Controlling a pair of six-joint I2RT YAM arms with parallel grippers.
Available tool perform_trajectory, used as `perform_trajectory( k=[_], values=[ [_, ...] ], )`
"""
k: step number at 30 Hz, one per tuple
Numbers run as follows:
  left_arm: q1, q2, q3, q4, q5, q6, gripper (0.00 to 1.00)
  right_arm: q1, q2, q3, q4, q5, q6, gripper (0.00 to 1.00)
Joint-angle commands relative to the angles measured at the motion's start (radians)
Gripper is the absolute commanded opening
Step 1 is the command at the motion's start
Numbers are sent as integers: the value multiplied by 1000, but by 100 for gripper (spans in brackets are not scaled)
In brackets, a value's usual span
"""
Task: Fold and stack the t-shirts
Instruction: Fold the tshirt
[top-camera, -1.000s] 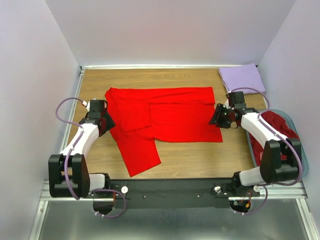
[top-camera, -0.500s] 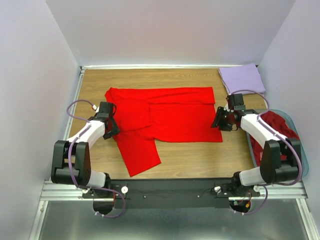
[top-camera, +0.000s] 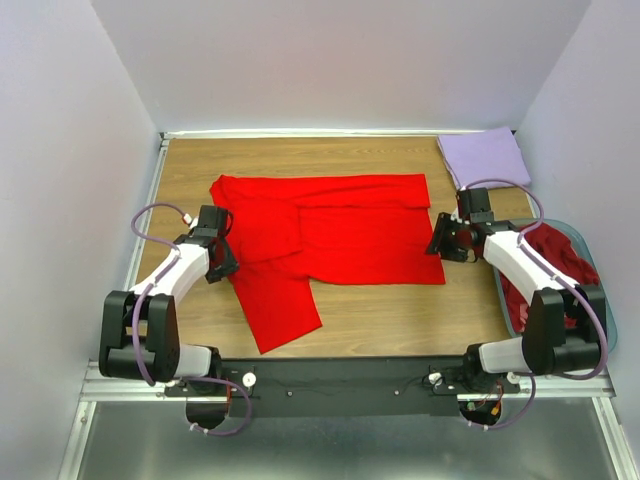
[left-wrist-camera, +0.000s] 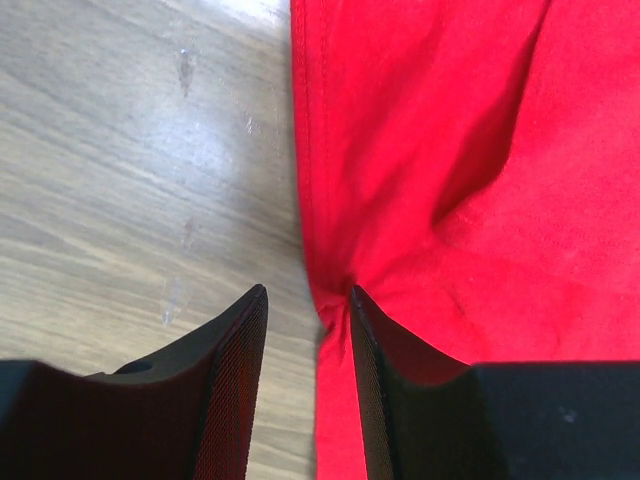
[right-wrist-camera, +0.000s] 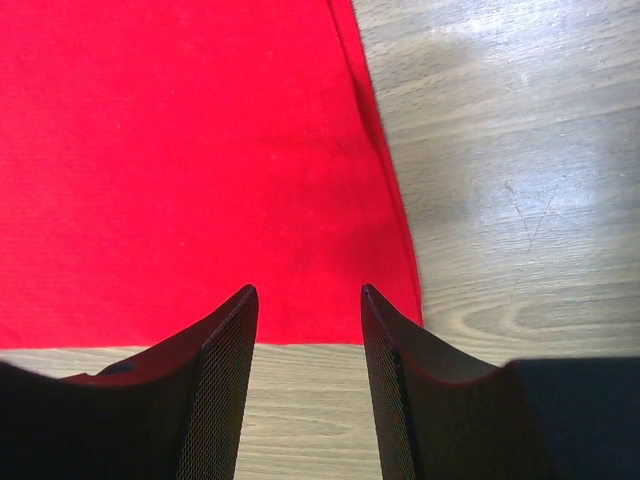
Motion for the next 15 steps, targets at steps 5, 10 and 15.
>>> perform_trajectory(
  k=[5,10,15],
  values=[
    [-16,16,9,-18,-12,-1,46,3,-13,-37,-18,26,-2,53],
    [-16,65,-11,21,0,4,43,2,-29,-58,-22,21,6,54],
    [-16,67,-24,24,-8,2,26,2,-45,-72,-33,21,18,54]
  ],
)
